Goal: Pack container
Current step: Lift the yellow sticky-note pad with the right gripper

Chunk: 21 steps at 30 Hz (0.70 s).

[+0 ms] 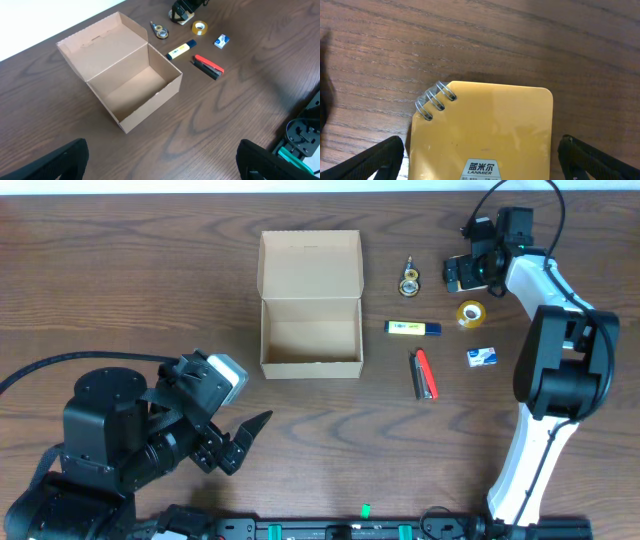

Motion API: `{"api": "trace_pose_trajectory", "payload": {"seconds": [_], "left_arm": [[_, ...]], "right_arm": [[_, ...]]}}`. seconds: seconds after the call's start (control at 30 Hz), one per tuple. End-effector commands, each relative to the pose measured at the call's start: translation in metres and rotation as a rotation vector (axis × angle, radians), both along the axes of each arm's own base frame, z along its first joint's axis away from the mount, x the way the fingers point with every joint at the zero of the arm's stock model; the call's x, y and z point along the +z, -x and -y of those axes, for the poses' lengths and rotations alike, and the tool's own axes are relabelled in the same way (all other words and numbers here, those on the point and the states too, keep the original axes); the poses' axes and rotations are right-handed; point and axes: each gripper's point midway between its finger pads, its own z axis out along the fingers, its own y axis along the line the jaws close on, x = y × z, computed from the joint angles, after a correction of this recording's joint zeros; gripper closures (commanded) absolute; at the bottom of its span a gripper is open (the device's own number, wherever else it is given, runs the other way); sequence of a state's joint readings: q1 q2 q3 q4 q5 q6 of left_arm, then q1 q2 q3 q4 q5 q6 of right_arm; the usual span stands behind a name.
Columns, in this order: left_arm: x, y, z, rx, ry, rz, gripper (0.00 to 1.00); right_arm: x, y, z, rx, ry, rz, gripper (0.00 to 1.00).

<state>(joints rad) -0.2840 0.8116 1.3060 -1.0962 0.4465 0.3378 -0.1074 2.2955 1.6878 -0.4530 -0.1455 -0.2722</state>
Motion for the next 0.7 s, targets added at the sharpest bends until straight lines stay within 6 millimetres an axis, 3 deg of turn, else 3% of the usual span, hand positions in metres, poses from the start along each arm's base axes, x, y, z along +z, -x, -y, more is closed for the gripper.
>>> {"api": "trace_pose_trajectory", "payload": {"seconds": [0.0, 0.43, 0.67], "left_arm": [[0.008, 0.002, 0.001, -0.013, 0.010, 0.019, 0.05], [0.008, 0.002, 0.001, -0.013, 0.010, 0.019, 0.05], [0.008, 0.002, 0.001, -0.013, 0.010, 0.019, 0.05]], "right_arm": [[-0.007, -0.002, 0.001, -0.016, -0.011, -0.012, 0.01], [-0.017, 0.000, -0.002, -0.042, -0.044, -0.034, 0.01], [-0.017, 0.000, -0.002, -0.061, -0.054, -0.035, 0.18]]}}
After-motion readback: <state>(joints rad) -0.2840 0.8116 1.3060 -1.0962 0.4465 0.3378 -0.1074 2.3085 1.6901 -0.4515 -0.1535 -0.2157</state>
